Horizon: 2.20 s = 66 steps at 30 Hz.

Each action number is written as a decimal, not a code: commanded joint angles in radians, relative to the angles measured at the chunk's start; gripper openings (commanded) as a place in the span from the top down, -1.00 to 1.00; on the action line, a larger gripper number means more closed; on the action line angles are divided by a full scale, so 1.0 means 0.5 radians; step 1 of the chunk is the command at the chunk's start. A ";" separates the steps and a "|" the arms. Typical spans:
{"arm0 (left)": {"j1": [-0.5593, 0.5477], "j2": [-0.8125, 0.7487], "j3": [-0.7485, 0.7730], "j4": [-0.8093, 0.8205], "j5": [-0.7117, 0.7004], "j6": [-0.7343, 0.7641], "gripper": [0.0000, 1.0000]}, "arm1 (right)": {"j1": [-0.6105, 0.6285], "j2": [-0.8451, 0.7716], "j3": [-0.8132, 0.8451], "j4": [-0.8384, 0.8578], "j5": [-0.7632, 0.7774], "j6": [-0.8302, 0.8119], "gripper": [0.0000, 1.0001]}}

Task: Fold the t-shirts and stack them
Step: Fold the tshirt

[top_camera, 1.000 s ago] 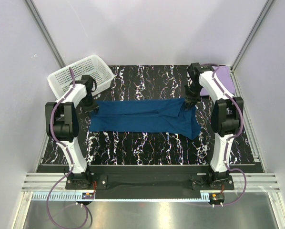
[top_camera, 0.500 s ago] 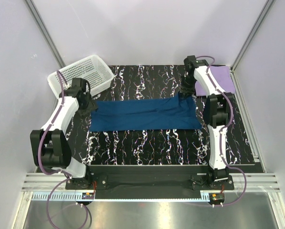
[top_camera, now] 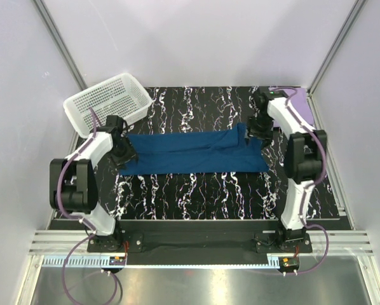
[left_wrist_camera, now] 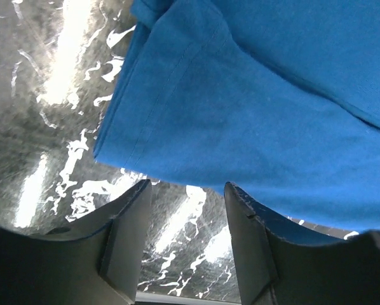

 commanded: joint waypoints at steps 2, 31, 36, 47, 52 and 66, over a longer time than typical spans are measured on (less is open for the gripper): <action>0.019 0.138 0.072 0.033 0.051 -0.039 -0.03 | -0.006 -0.449 -0.421 0.190 -0.077 0.082 -0.09; 0.145 -0.147 -0.287 -0.019 -0.102 0.053 0.03 | -0.276 -0.845 -1.019 0.430 -0.197 0.301 0.35; 0.102 -0.344 -0.266 -0.010 0.008 0.075 -0.04 | -0.276 -0.738 -0.931 0.481 -0.417 0.322 0.25; 0.096 -0.519 -0.297 0.067 0.180 0.173 -0.04 | -0.303 -0.627 -1.508 0.835 -0.397 0.396 0.29; 0.096 -0.659 -0.297 0.085 0.183 0.250 -0.04 | -0.285 -0.759 -1.313 0.727 -0.218 0.258 0.28; 0.084 -0.623 -0.275 0.113 0.284 0.259 -0.03 | 0.010 -0.140 -0.493 0.862 -0.887 0.573 -0.15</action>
